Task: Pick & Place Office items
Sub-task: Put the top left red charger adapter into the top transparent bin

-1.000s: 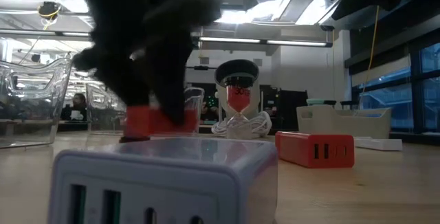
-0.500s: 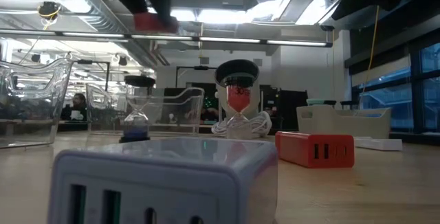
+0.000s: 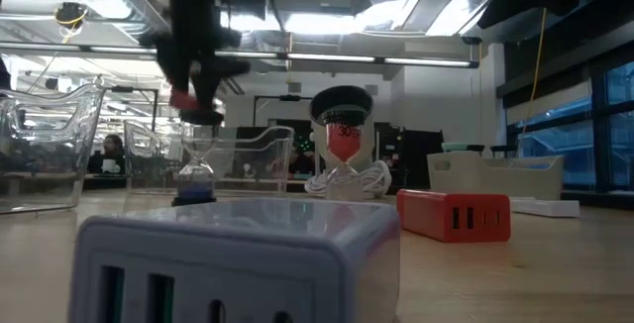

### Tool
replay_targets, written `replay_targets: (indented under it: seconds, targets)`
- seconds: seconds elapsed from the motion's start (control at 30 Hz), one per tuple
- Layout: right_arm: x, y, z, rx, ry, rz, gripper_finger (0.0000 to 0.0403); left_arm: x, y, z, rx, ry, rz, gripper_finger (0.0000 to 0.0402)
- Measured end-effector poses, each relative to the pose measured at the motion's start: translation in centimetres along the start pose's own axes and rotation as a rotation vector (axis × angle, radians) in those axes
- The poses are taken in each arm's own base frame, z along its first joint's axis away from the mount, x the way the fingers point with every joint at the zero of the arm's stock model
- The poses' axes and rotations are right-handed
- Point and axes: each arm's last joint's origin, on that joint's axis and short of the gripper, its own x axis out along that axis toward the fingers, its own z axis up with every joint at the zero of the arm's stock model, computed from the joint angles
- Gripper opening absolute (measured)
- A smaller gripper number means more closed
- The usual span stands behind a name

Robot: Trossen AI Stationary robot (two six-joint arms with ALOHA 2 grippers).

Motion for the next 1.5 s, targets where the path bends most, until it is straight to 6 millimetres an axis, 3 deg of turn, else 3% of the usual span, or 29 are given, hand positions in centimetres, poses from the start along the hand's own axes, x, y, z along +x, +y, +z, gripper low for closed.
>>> replay_targets:
  seconds: [0.13, 0.5, 1.1, 1.5]
  targets:
    - [0.0, 0.0, 0.0, 0.015, 0.006, 0.004, 0.0306, 3.3, 0.1, 0.6, -0.021, 0.040, -0.073, 0.0209]
    - [0.0, 0.0, 0.0, 0.018, -0.014, -0.009, 0.0306, 8.4, 0.4, -0.5, -0.101, 0.067, -0.178, 0.0209]
    - [0.0, 0.0, 0.1, 0.016, -0.023, -0.014, 0.0306, 10.0, 1.5, 0.0, -0.201, 0.149, -0.228, 0.0222]
    - [0.0, 0.0, 0.1, 0.015, -0.022, -0.014, 0.0306, 12.0, 0.2, -0.4, -0.205, 0.182, -0.183, 0.0220]
